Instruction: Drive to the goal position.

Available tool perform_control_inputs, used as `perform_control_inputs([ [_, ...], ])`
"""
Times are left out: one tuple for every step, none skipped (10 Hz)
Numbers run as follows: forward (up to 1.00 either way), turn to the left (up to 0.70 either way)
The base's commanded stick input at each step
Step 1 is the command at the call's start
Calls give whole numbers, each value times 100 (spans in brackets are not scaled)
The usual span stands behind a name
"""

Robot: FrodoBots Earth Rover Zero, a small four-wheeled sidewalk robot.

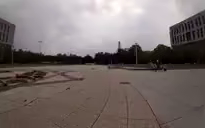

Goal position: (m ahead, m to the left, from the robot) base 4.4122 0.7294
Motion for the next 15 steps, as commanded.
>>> perform_control_inputs([
  [0,0],
  [0,0],
  [0,0],
  [0,0],
  [0,0],
  [0,0],
  [4,0],
  [22,0],
  [40,0],
  [58,0],
  [70,0],
  [70,0],
  [70,0],
  [70,0],
  [70,0],
])
